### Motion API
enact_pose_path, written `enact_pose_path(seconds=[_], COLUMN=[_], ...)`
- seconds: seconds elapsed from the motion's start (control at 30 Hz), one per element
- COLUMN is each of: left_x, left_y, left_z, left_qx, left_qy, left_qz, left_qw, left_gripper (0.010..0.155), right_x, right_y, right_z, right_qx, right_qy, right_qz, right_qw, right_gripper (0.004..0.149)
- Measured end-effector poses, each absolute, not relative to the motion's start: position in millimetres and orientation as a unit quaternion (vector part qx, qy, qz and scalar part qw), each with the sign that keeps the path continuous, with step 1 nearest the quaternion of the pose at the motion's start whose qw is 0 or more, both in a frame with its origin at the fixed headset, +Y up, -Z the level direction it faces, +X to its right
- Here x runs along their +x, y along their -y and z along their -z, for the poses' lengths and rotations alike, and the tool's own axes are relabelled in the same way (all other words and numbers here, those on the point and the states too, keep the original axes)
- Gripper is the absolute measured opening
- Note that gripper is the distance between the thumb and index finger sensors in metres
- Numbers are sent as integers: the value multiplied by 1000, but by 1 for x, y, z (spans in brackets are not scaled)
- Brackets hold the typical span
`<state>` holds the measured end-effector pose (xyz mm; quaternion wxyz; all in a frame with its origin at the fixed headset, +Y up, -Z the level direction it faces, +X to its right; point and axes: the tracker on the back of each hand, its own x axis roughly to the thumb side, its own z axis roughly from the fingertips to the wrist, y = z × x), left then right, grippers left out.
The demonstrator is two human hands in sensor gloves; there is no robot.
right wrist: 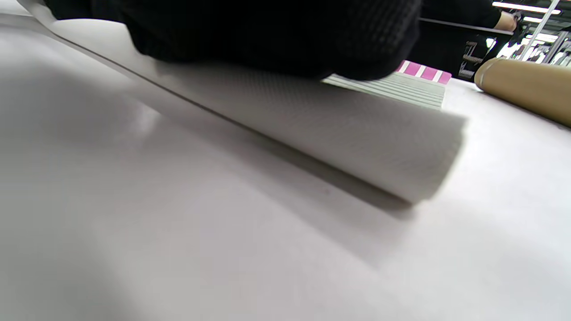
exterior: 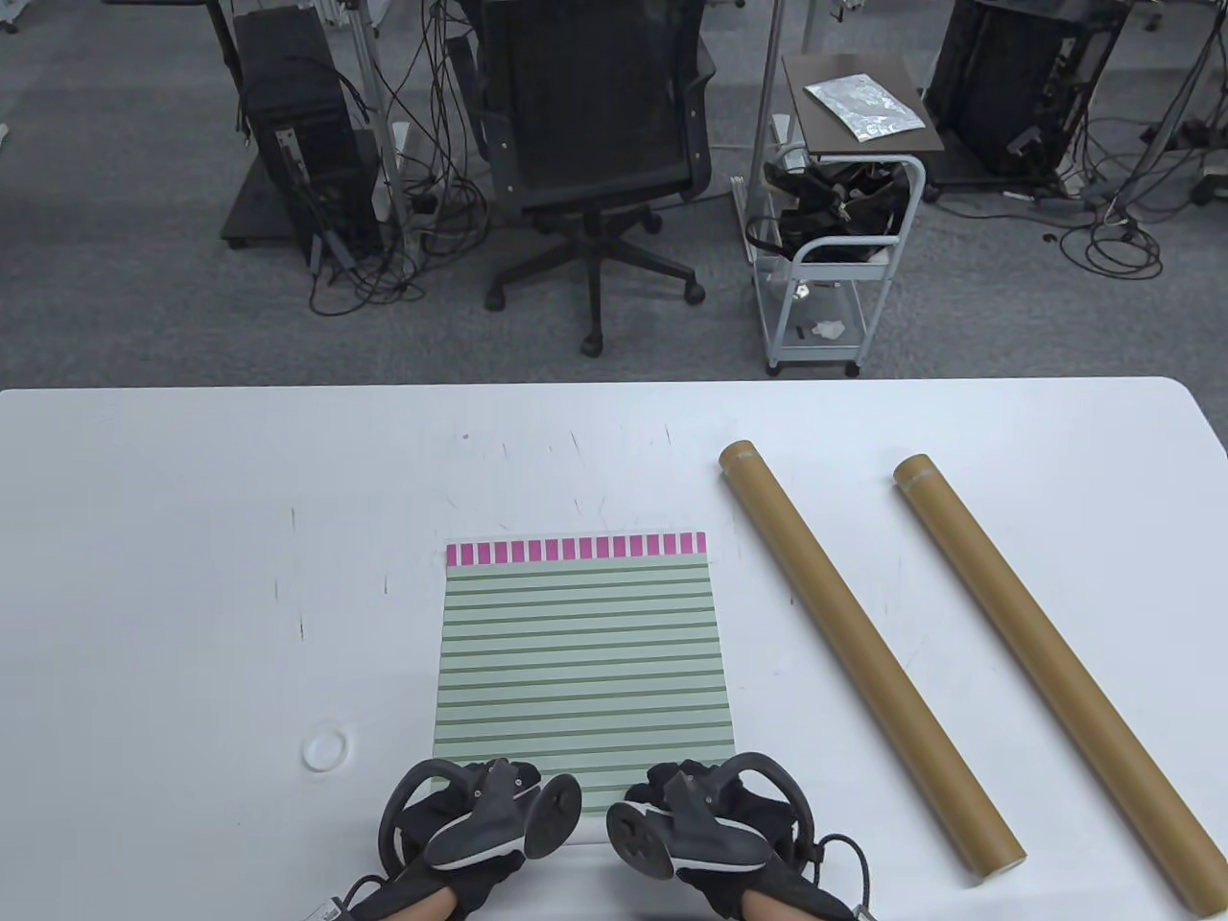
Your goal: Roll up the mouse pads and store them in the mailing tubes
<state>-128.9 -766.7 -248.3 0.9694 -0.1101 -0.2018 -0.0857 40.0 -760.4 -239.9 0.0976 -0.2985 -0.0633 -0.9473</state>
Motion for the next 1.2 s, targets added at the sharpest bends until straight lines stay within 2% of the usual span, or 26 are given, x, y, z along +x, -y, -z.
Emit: enact_pose_path(seconds=[0.07,0.1,0.2,0.27,0.3,0.37,0.57,0.67,0.77,0.9,1.03,1.1,1.2], left_x=[-129,-129,-133,-135,-136,-136,-138,-137,-135,-128,-126,-127,-128], left_y=[766,766,764,763,763,763,760,758,758,759,759,761,763], left_z=[249,249,248,247,246,245,249,245,242,235,230,229,233], left_qx=[-107,-108,-123,-140,-134,-99,-106,-117,-98,-86,-63,-70,-58], left_qy=[205,211,231,243,244,232,228,236,240,257,270,282,260], left_qz=[89,90,79,71,74,89,73,68,92,122,144,137,130], left_qw=[969,967,962,957,958,963,965,962,961,955,950,947,955], left_gripper=[39,39,42,56,57,50,45,45,50,40,41,59,46], right_x=[40,39,37,39,40,41,42,42,43,44,47,47,46], right_y=[763,764,764,763,763,763,759,758,759,760,761,764,765], right_z=[239,238,241,242,243,244,248,247,248,251,253,252,250], right_qx=[-307,-306,-300,-295,-294,-290,-283,-289,-283,-275,-263,-266,-271], right_qy=[80,72,53,54,55,51,57,75,76,75,81,86,62], right_qz=[943,942,944,947,948,950,953,950,953,955,959,958,956], right_qw=[104,122,127,117,109,104,95,90,82,78,63,72,92], right_gripper=[59,61,54,52,52,50,47,46,46,47,49,50,50])
